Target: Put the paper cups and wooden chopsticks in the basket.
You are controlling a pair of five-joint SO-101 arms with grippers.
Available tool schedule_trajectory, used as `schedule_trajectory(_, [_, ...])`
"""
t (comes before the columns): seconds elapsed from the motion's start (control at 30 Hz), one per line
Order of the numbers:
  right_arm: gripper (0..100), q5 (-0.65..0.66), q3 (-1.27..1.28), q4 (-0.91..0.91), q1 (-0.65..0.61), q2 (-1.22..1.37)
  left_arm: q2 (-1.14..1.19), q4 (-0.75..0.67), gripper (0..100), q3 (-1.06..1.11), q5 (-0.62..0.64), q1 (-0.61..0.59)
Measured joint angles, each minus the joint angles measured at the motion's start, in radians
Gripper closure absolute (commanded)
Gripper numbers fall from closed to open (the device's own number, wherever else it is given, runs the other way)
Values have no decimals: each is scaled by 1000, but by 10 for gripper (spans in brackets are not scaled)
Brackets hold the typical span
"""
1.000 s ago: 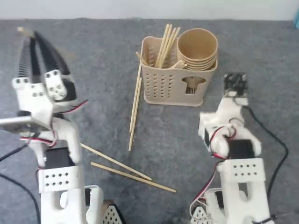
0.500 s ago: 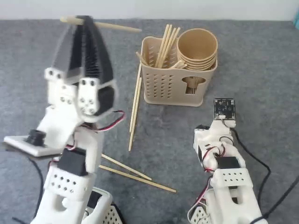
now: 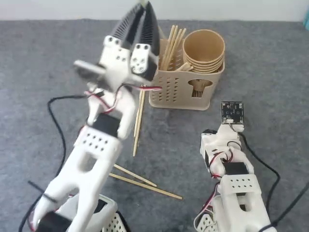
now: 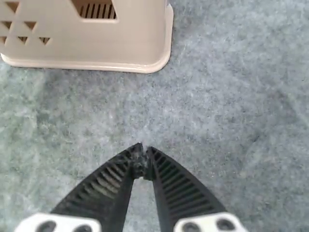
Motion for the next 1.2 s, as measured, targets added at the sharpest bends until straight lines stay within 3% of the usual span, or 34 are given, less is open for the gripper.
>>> schedule_trajectory(0.2, [991, 0, 0, 0, 0, 0, 158, 0, 964, 0, 0, -26])
schedule_trajectory(0.37, [987, 0, 0, -2, 0, 0, 195, 6, 780, 0, 0, -55])
schedule_trajectory(0.47, [987, 0, 0, -8, 0, 0, 195, 84, 727, -5, 0, -75])
schedule_trajectory(0.67, [987, 0, 0, -8, 0, 0, 77, 405, 728, -5, 0, -92])
schedule_trajectory(0.97, [987, 0, 0, -8, 0, 0, -247, 1049, 728, -6, 8, -147])
schedule_trajectory(1.07, [988, 0, 0, -8, 0, 0, -302, 1197, 754, -3, 8, -212])
schedule_trajectory(1.2, [989, 0, 0, -8, 0, 0, -325, 1292, 867, 69, 8, -302])
